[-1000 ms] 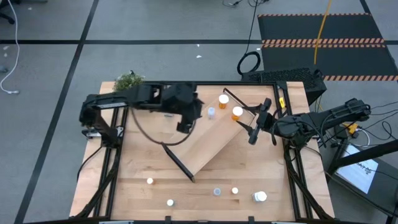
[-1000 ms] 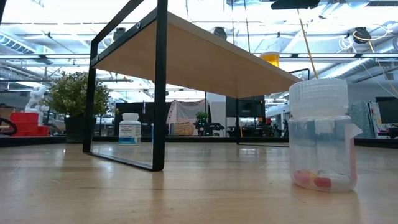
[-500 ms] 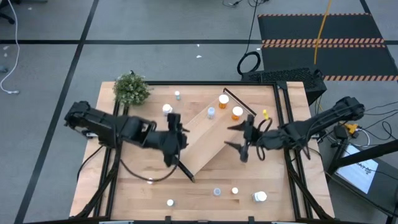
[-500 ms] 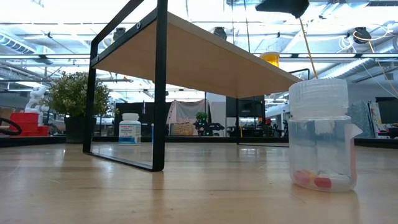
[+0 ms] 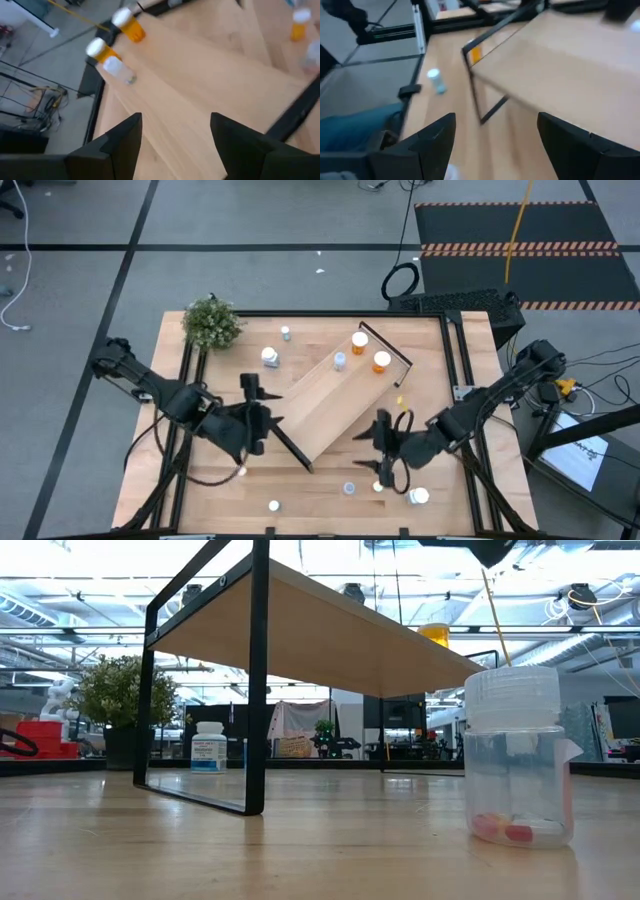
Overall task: Pick and place medicine bottles onto shelf by color
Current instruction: Put the transparent pill bottle on the shelf aligned with the other transparent pill bottle
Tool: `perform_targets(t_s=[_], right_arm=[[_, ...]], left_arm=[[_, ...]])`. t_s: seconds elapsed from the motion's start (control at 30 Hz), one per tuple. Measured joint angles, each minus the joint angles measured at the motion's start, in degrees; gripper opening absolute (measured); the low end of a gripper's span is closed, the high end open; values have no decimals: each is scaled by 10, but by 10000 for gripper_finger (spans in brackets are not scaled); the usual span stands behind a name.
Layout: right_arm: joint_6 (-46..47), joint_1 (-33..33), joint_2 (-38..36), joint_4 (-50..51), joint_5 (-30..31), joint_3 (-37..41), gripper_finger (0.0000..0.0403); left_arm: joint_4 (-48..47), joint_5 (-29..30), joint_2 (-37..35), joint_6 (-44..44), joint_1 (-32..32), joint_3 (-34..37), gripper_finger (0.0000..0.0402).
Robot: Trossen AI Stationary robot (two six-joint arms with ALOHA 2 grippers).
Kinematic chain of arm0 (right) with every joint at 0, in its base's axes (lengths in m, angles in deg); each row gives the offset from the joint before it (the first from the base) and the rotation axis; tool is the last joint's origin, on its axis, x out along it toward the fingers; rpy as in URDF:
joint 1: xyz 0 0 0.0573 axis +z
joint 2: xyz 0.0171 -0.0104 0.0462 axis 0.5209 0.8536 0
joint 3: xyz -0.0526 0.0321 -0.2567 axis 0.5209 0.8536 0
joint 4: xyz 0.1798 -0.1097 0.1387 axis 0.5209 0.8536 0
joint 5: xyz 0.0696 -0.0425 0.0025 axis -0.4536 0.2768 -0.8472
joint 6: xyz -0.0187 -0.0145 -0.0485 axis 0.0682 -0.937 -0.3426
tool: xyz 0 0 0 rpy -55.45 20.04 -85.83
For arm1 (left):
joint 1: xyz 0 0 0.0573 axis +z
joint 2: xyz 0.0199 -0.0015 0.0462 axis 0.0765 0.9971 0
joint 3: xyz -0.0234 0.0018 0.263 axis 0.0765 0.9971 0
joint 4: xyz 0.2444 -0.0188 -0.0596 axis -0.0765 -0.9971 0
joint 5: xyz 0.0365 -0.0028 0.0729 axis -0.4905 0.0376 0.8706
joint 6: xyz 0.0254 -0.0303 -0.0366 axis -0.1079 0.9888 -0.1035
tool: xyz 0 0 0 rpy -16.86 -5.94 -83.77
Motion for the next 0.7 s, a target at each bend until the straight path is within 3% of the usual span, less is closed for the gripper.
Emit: perform_targets(t_s=[0.37,0.7], right_arm=[[65,26,82,9,-44,-26,274],[33,26,165,10,-133,-26,274]], left_arm=[[185,15,-146,-73,11,174,237],[204,4,-168,-90,28,190,237]])
